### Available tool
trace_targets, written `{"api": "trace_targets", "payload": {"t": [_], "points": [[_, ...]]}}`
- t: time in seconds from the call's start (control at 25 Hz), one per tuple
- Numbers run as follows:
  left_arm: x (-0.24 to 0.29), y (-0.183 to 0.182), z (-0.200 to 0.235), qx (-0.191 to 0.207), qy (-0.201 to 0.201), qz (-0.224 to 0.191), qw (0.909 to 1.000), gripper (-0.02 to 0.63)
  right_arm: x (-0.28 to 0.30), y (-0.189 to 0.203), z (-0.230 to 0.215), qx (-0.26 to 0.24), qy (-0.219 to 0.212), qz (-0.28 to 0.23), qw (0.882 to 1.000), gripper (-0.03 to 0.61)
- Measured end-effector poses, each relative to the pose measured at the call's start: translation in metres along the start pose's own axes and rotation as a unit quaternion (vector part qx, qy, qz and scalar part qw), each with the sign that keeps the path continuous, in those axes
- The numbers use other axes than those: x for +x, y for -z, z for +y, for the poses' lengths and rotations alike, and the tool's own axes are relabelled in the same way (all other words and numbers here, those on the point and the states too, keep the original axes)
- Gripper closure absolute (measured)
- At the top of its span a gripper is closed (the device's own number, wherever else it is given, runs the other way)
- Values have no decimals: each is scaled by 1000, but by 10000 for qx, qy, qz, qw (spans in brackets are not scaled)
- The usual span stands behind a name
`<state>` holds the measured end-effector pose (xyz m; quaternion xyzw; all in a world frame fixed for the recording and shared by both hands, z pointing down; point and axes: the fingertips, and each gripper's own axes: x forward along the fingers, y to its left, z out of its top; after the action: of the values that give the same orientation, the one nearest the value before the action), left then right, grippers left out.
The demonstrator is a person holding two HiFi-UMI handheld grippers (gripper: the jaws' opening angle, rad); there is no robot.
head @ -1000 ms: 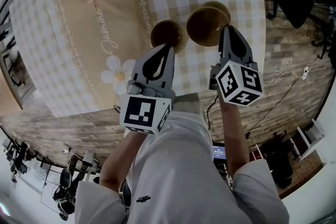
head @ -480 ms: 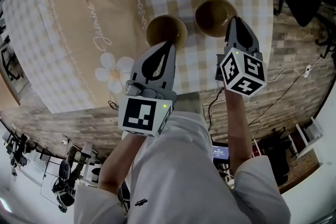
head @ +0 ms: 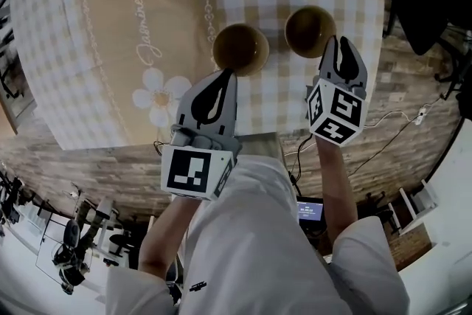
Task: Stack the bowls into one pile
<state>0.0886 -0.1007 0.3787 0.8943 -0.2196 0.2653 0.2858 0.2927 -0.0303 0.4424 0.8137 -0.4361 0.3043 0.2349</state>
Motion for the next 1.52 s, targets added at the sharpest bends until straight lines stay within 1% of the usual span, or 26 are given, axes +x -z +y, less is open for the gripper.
{"api": "trace_targets", "payload": {"t": [0.12,0.2,0.28,0.4,0.52,0.68,0.76,0.92,1.08,1.2,1.32,1.52], "points": [[-9,0,8,-102,-105,-114,9998,592,-12,-14,20,9,-227,-225,9995,520],[-18,3,15,-231,-210,-198,9993,592,-22,-22,38,-88,-411,-377,9984,520],[-28,6,22,-353,-312,-286,9985,592,-31,-29,58,-275,-578,-638,9959,520],[-43,13,33,-529,-529,-411,9963,592,-40,-36,91,-716,-901,-1050,9878,520],[-62,23,40,-694,-811,-616,9924,592,-45,-28,118,-833,-1312,-1066,9821,520],[-96,49,38,-936,-1154,-929,9845,592,-71,-10,139,-985,-1644,-1154,9746,520],[-114,64,28,-1038,-1326,-1074,9799,592,-89,-5,146,-1094,-1872,-1256,9681,520],[-156,94,-5,-1099,-1669,-1296,9712,592,-140,7,148,-1191,-2406,-1486,9518,520],[-191,116,-48,-1183,-1994,-1635,9589,592,-191,14,136,-1487,-2821,-1900,9286,520],[-212,124,-89,-1172,-2105,-1827,9532,592,-228,16,115,-1661,-3037,-2112,9141,520],[-223,132,-124,-1223,-2120,-1961,9496,592,-256,20,90,-1826,-3178,-2168,9048,520],[-227,144,-151,-1398,-2153,-1956,9465,592,-270,46,78,-2245,-3368,-1911,8942,521]]}}
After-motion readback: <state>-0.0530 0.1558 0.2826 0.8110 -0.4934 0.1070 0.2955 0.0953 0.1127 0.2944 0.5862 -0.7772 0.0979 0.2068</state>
